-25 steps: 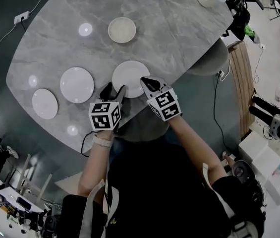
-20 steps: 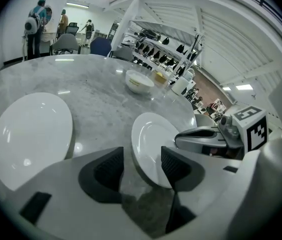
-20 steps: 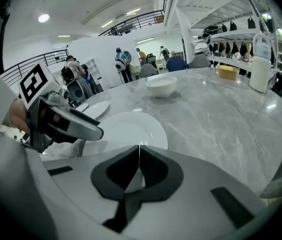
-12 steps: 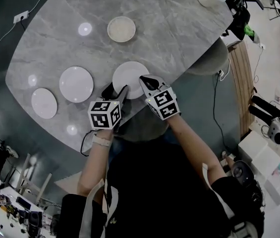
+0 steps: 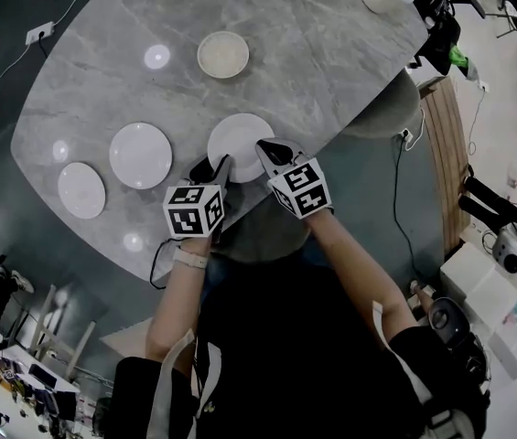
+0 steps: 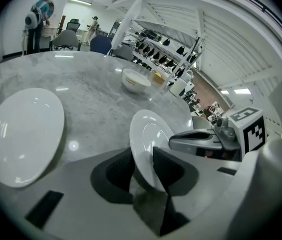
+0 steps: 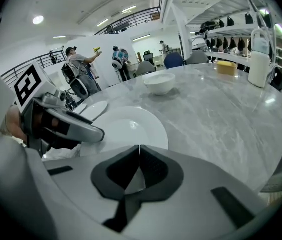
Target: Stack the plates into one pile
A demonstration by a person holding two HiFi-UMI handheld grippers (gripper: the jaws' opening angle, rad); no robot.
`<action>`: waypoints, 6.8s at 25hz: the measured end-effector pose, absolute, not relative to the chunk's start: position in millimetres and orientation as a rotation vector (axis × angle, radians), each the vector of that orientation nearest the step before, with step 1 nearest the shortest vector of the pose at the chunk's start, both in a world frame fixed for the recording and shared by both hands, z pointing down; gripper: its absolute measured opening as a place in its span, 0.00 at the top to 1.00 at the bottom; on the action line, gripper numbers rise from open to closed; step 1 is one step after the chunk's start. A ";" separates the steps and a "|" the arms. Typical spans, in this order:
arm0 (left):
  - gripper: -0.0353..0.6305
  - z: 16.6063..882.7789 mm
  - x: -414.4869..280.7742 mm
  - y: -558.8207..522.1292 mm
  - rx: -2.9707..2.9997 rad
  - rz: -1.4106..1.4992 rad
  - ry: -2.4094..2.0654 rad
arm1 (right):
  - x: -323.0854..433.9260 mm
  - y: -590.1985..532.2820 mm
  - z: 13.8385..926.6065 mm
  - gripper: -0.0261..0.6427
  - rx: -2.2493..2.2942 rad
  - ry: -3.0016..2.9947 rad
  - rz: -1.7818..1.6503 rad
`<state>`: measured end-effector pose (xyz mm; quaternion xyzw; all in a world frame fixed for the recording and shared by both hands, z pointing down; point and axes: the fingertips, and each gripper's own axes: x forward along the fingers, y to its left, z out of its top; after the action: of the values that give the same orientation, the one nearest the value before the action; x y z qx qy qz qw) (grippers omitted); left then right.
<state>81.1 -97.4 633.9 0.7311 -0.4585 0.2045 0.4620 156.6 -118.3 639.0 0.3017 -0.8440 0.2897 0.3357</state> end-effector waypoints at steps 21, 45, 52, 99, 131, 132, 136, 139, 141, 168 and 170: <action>0.91 585.8 6.9 -80.1 1.730 0.199 -1.244 | 119.5 -70.3 592.6 0.94 0.830 -2.237 0.686; 0.91 594.2 -140.9 -67.9 1.519 -0.075 -1.384 | 59.4 -16.5 581.4 0.94 0.845 -2.182 0.659; 0.90 603.9 -155.3 -62.0 1.502 -0.035 -1.404 | 46.1 -7.9 580.9 0.94 0.858 -2.173 0.667; 0.58 624.2 -320.6 58.3 1.349 0.011 -1.672 | -176.1 12.1 594.1 0.94 0.446 -2.345 0.521; 0.58 637.3 -360.1 23.4 1.381 0.089 -1.672 | -255.6 -9.8 637.4 0.94 0.399 -2.324 0.513; 0.58 636.9 -358.2 22.4 1.387 0.089 -1.668 | -255.8 -9.9 637.3 0.94 0.399 -2.321 0.509; 0.58 636.5 -355.3 20.1 1.386 0.097 -1.669 | -256.1 -8.1 640.0 0.94 0.385 -2.293 0.456; 0.59 638.2 -354.9 19.0 1.381 0.095 -1.669 | -254.9 -9.3 642.6 0.94 0.387 -2.292 0.446; 0.62 637.5 -353.0 17.9 1.397 0.088 -1.655 | -254.4 -9.9 643.3 0.94 0.389 -2.291 0.451; 0.92 564.5 -317.4 -18.6 1.518 -0.122 -1.662 | -177.5 -27.9 589.4 0.94 0.604 -2.331 0.568; 0.92 559.8 -308.3 -24.6 1.532 -0.130 -1.645 | -165.8 -31.8 586.1 0.94 0.634 -2.328 0.576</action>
<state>-308.3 -24.6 559.8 0.6142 -0.6594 -0.0523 0.4303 -165.8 -31.8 586.1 0.2417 -0.8878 0.2195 0.3244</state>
